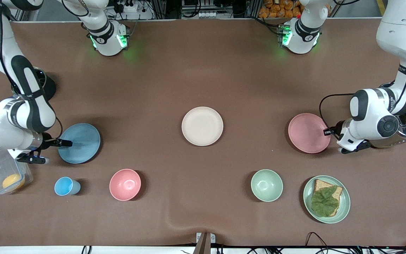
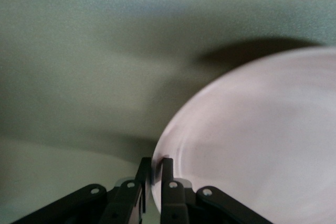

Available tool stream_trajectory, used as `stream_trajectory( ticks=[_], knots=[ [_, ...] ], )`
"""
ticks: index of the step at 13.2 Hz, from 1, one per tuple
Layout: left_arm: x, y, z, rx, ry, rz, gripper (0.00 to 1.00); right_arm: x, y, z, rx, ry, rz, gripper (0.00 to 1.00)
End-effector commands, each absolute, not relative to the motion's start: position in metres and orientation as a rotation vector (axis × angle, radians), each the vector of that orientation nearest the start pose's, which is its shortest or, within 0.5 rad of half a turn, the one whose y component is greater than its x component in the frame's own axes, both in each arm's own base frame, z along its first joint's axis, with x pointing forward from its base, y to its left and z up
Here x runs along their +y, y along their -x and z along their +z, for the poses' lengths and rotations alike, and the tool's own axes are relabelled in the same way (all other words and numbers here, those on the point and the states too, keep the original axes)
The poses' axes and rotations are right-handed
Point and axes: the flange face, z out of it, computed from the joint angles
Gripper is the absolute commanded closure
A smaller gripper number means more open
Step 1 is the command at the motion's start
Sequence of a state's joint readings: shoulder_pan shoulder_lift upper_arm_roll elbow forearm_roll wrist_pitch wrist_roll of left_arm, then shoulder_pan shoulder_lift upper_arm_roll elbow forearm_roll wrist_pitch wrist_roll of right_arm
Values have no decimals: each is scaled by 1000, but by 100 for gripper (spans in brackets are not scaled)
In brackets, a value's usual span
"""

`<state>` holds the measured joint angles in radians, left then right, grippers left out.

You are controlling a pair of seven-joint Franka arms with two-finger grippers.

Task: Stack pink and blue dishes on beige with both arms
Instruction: 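Pinch the pink plate rim with the left gripper while the right pinches blue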

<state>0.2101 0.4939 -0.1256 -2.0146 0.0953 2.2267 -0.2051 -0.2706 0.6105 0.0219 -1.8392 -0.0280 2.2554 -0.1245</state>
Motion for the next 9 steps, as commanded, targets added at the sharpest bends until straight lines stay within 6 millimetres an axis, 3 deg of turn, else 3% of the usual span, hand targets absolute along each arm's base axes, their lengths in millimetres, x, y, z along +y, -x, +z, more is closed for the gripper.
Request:
stream_trajectory(
  ticks=[1,2,3,4,5,7,9],
  knots=[
    [54,-573,181,-301,3071,421,100,-159,-598,177,181,3079,336,0],
    [52,-574,183,-296,3074,416,100,-160,-597,176,185,3078,340,0],
    [50,-574,186,-281,3079,415,100,-160,-597,176,183,3077,343,51],
    [47,-575,195,-251,3090,412,100,-160,-597,176,185,3077,343,87],
    [34,-575,219,-190,3093,419,100,-160,-597,177,183,3077,343,100],
    [-2,-572,283,-69,3111,428,100,-160,-597,178,172,3077,350,100],
    [-48,-572,322,-78,3211,461,100,-160,-597,179,132,3076,351,100]
  ],
)
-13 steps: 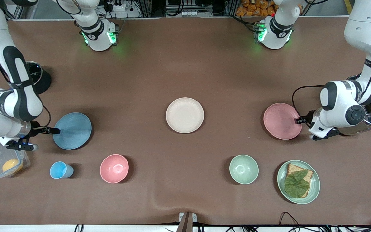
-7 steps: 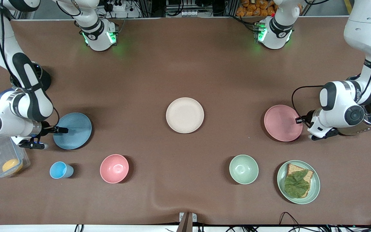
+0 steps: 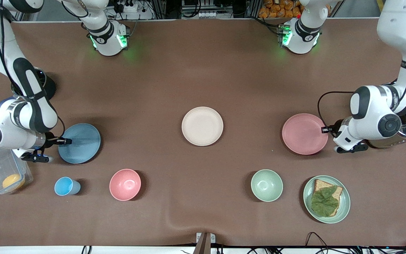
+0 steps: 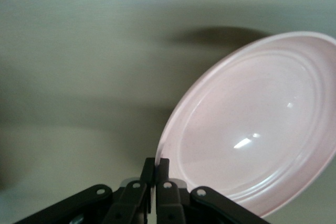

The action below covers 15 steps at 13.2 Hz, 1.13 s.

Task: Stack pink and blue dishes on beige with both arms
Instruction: 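Pinch the pink plate rim with the left gripper while the right pinches blue, then carry the pink plate onto the beige plate while the right gripper carries blue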

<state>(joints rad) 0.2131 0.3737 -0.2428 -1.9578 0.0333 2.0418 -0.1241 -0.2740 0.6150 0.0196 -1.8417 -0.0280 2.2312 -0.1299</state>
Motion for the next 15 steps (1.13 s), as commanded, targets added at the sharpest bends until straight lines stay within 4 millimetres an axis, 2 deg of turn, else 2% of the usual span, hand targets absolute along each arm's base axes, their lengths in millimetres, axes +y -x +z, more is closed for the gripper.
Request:
stream_trajectory(
  ticks=[1,3,5,6,7,9,12,14,15],
  knots=[
    [-71,-573,333,-74,3250,490,100,-159,-597,181,120,3076,348,100],
    [-126,-574,343,-67,3323,513,100,-153,-601,189,97,3076,356,100],
    [-191,-570,342,-175,3333,541,100,-152,-604,203,54,3067,382,100],
    [-231,-563,341,-235,3321,532,100,-152,-606,213,36,3066,386,100],
    [-265,-556,337,-298,3312,519,100,-150,-608,228,25,3063,399,100],
    [-330,-541,316,-375,3316,508,100,-141,-615,257,-2,3056,429,100],
    [-392,-516,276,-470,3335,482,100,-130,-622,296,-19,3028,466,100],
    [-416,-504,258,-494,3342,465,100,-113,-623,316,20,2933,490,100],
    [-416,-504,251,-497,3339,465,100,-104,-623,323,30,2883,514,100]
  ],
)
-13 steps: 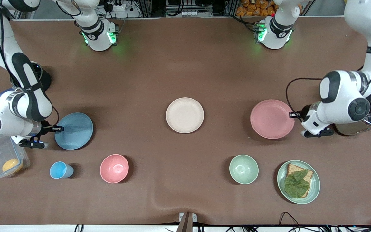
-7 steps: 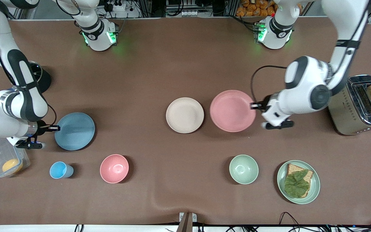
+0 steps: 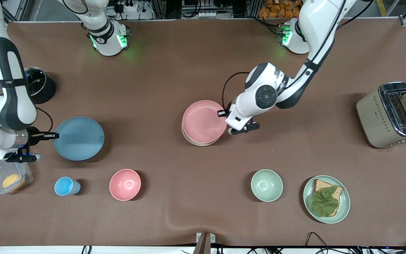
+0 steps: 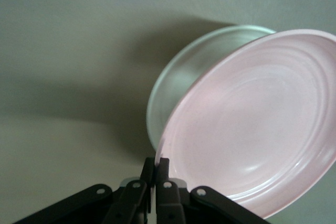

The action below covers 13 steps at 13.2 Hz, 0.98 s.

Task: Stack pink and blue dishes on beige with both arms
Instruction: 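Carry the pink plate onto the beige plate while the right gripper carries blue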

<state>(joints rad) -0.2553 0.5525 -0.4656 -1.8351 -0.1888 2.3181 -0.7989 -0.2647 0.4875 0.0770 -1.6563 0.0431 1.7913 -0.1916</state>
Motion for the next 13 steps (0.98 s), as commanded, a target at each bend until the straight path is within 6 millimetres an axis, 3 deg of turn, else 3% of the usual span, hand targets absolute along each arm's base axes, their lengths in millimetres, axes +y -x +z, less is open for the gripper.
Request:
stream_trajectory(
  ticks=[1,5,9,11,13],
  knots=[
    [-415,-505,245,-498,3337,471,100,-97,-624,329,57,2843,533,100],
    [-412,-505,232,-488,3331,485,100,-51,-625,323,181,2724,586,100],
    [-414,-503,221,-479,3329,482,100,2,-614,295,244,2594,676,100],
    [-419,-500,215,-475,3337,474,100,28,-613,299,258,2597,698,100],
    [-424,-498,208,-489,3346,459,100,68,-609,310,291,2629,719,100]
  ],
)
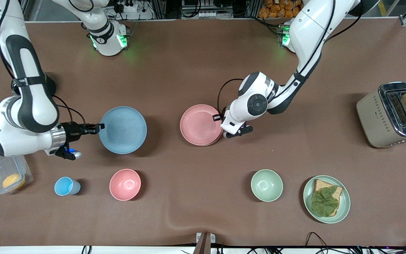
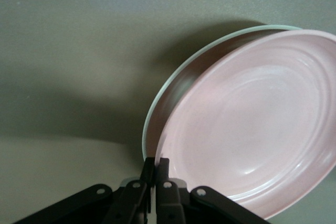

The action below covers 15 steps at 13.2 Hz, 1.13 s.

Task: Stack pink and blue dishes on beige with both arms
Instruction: 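Carry the pink plate onto the beige plate while the right gripper carries blue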

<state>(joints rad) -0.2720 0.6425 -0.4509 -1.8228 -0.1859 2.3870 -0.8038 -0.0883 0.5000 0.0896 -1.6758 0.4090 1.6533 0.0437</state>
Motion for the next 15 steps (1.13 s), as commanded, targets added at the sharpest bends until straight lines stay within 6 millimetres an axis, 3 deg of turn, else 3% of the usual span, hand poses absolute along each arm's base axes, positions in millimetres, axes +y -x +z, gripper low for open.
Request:
stream_trajectory(
  ticks=[1,3,4,5,6,8,9,11,13,15],
  knots=[
    [-429,-494,207,-477,3347,453,100,94,-605,318,305,2653,714,100],
    [-427,-495,202,-477,3341,459,98,139,-582,318,351,2715,645,100],
    [-427,-496,203,-476,3341,453,69,154,-569,310,366,2739,611,100],
    [-423,-499,207,-485,3340,438,19,163,-561,302,396,2752,590,100],
    [-421,-501,215,-485,3340,423,0,174,-557,301,401,2759,584,100],
    [-409,-510,254,-480,3323,410,0,191,-554,307,434,2764,581,100],
    [-397,-519,284,-488,3318,386,0,202,-552,308,459,2746,579,100],
    [-362,-539,349,-498,3315,266,0,227,-546,308,487,2726,572,100],
    [-317,-557,411,-494,3278,119,0,269,-534,305,517,2745,541,100],
    [-281,-558,466,-477,3218,-11,0,302,-523,297,549,2760,506,100]
  ],
)
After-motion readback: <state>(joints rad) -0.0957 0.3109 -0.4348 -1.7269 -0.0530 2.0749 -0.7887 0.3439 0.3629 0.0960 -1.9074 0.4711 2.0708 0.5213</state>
